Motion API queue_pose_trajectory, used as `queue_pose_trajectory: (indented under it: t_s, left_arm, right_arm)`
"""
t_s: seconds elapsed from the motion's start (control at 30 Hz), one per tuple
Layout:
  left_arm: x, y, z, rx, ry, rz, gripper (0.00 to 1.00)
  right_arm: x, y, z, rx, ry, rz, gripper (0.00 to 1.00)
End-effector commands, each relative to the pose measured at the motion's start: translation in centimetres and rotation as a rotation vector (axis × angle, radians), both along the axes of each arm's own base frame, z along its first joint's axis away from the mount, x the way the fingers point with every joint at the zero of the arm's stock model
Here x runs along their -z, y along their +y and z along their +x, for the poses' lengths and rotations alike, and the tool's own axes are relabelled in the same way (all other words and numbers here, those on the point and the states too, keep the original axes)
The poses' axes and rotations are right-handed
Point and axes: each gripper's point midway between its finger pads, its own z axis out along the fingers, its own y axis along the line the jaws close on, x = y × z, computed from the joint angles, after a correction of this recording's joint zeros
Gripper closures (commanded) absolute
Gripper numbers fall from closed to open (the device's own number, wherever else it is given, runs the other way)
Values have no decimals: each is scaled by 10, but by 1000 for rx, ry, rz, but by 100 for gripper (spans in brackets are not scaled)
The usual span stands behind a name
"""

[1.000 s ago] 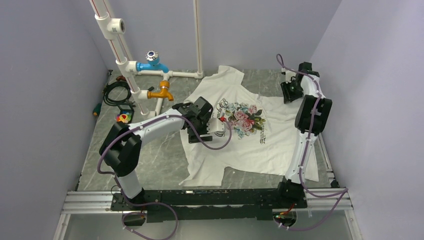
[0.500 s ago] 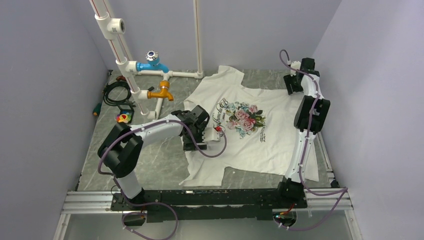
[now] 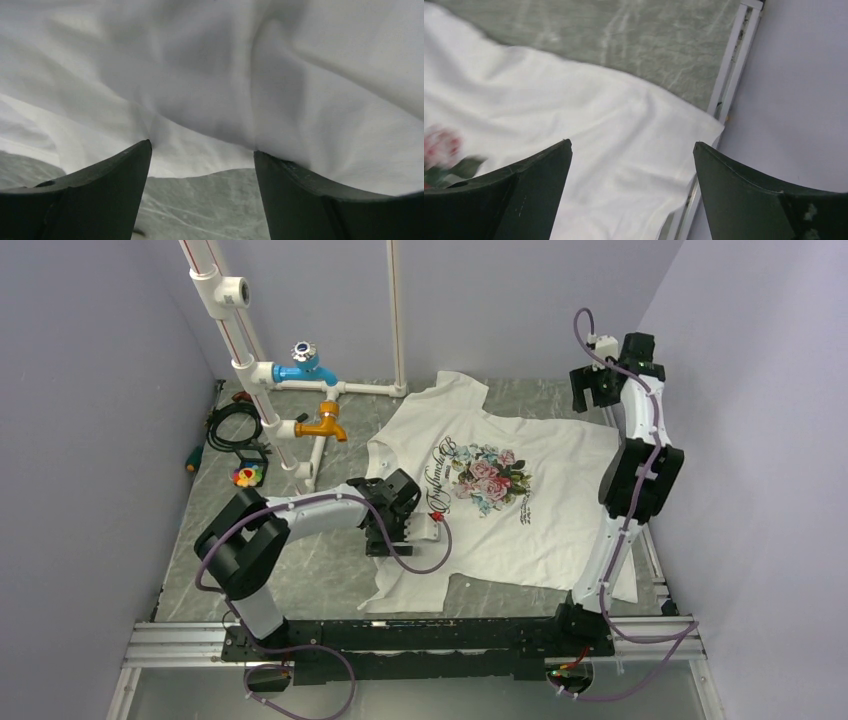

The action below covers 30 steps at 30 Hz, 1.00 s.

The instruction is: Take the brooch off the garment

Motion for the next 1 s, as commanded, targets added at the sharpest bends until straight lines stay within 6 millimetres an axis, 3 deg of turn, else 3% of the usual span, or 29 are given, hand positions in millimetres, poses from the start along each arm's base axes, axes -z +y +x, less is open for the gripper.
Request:
queue_pose_trajectory:
  t_s: [0.0,0.2,0.37,0.5,0.67,0.77,0.97]
  left_arm:
    - [20,13,-6,14,10,48,19]
    - [32,47,-18,56,-11,148,19]
    - [20,58,-22,50,-35,143,19]
    - [-10,42,-13,-2,-76,56,15]
    - [-65,20,-7,-63,-152,-139,1]
    - [-93,15,-20,-92,-133,-240,1]
    - [-131,25,-58,-135,-48,-417,1]
  right_arm:
    - [-60,40,-49,-112,-12,88,5]
    - [-41,67,-118,-170,134,168,5]
    - [-41,82,-158,-203,156,187,5]
    - [-47,94,-181,-232,147,215,4]
    - [-57,117,-211,-290,107,258,1]
    - [-62,127,-229,-309,73,268,0]
    - [-70,141,-257,-340,-21,246,0]
